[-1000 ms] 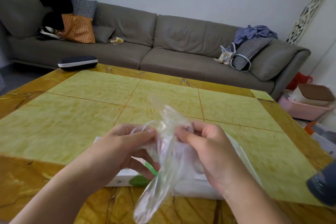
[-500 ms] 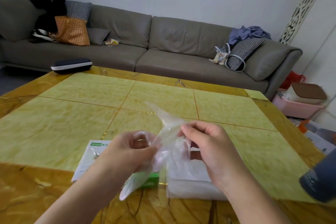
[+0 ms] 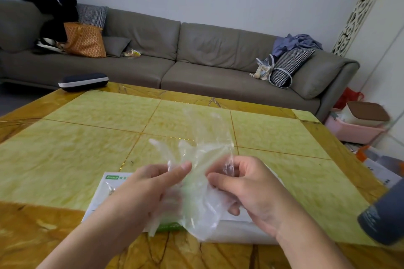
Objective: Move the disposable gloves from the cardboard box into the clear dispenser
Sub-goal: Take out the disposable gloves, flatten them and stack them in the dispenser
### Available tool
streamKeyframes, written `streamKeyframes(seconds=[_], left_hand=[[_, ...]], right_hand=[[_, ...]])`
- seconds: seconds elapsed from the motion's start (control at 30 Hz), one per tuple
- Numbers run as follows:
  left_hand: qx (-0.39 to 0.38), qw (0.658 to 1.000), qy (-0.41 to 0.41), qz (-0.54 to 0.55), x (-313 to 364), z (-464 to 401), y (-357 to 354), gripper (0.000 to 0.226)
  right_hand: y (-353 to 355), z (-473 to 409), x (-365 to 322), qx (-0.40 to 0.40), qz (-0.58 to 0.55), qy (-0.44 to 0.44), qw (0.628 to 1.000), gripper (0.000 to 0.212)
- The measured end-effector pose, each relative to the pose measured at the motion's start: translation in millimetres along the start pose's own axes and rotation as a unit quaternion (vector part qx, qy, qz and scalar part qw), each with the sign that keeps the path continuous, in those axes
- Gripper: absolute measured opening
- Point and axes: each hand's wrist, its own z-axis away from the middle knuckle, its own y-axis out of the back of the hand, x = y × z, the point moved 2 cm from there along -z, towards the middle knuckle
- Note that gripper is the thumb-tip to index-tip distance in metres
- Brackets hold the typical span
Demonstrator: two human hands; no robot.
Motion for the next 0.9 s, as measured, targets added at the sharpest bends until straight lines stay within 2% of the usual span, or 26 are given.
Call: streamKeyframes(seconds=[0.1,0.2,0.27,0.33,0.37,0.47,0.5,0.6,0.67,0.77,0.83,0.9], left_hand=[[0.051,0.999,-0.003,0.008,-3.2,-2.4,0.8,0.042],[0.095,0.993,-0.057,0.038,-0.8,-4.0,1.0,0.033],[0.104,0.990,-0.099,0.008,1.7,-3.0,1.9,0.038],[0.106,0.986,-0.131,-0.020,5.1,-0.8,0.2,0.039],[0.111,0.984,-0.140,-0.022,6.8,0.2,-0.7,0.040],[0.128,0.980,-0.155,0.006,8.7,0.5,-4.6,0.036],[0.128,0.979,-0.156,0.015,8.6,1.1,-6.6,0.035],[0.123,0.980,-0.154,-0.007,8.9,2.9,-8.9,0.034],[0.120,0.981,-0.152,-0.016,9.0,2.0,-6.5,0.035],[0.116,0.983,-0.146,-0.001,9.6,0.5,-3.2,0.026],[0.103,0.984,-0.147,0.012,9.1,-0.2,-3.1,0.023],[0.098,0.985,-0.141,0.030,8.3,-1.4,-3.1,0.023]], right_hand=[[4.9,3.1,-3.5,-0.008,0.029,-0.020,0.999,0.008],[14.4,4.0,-6.0,0.046,0.083,-0.011,0.995,0.016],[20.2,2.9,-4.9,0.078,0.061,-0.002,0.995,0.016],[24.9,1.7,-3.5,0.100,0.017,0.002,0.995,0.007],[26.2,1.1,-2.7,0.094,-0.010,-0.005,0.995,0.005],[19.7,3.0,0.5,0.005,-0.090,-0.050,0.995,0.026],[16.0,4.9,0.6,-0.005,-0.101,-0.053,0.993,0.025],[15.1,3.5,2.0,0.077,-0.118,-0.028,0.990,0.004],[20.5,1.8,2.3,0.124,-0.085,0.003,0.989,0.011],[24.4,2.6,-1.3,0.123,-0.069,0.032,0.989,0.012],[25.4,6.0,-8.2,0.102,-0.084,0.051,0.990,0.028],[32.1,7.5,-14.3,0.055,-0.128,0.092,0.986,0.061]])
